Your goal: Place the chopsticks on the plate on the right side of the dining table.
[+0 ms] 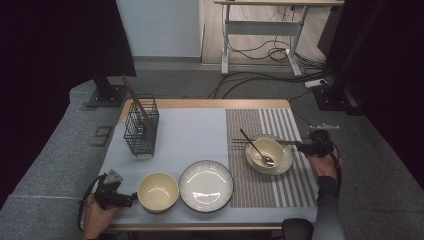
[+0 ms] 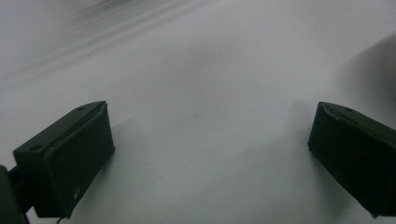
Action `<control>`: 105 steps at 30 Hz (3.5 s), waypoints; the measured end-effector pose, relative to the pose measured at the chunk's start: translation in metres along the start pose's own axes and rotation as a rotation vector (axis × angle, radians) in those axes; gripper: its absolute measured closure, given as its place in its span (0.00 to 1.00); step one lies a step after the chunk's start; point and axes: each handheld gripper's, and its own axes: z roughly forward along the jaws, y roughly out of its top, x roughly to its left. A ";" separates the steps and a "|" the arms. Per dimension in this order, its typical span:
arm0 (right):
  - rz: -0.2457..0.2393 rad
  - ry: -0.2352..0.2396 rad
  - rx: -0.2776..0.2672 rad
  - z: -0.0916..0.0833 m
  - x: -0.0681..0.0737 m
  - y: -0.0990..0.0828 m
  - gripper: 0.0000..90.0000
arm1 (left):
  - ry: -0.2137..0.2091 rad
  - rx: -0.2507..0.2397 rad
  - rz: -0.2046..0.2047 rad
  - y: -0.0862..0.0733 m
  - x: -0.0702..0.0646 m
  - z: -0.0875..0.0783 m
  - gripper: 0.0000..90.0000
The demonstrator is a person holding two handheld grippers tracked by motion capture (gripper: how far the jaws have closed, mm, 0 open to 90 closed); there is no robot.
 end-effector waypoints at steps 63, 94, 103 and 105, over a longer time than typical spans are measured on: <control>-0.111 0.141 0.060 -0.006 0.069 0.001 0.93 | -0.001 0.000 -0.002 0.000 0.000 0.000 0.00; -0.057 0.039 0.054 -0.005 0.040 0.000 0.92 | 0.000 0.000 0.000 0.000 0.000 0.000 0.00; -0.052 0.033 0.050 -0.001 0.039 0.003 0.92 | 0.000 0.000 -0.001 0.000 0.000 0.000 0.00; -0.050 0.034 0.050 0.000 0.038 0.004 0.92 | 0.000 0.000 -0.002 0.000 0.000 0.000 0.00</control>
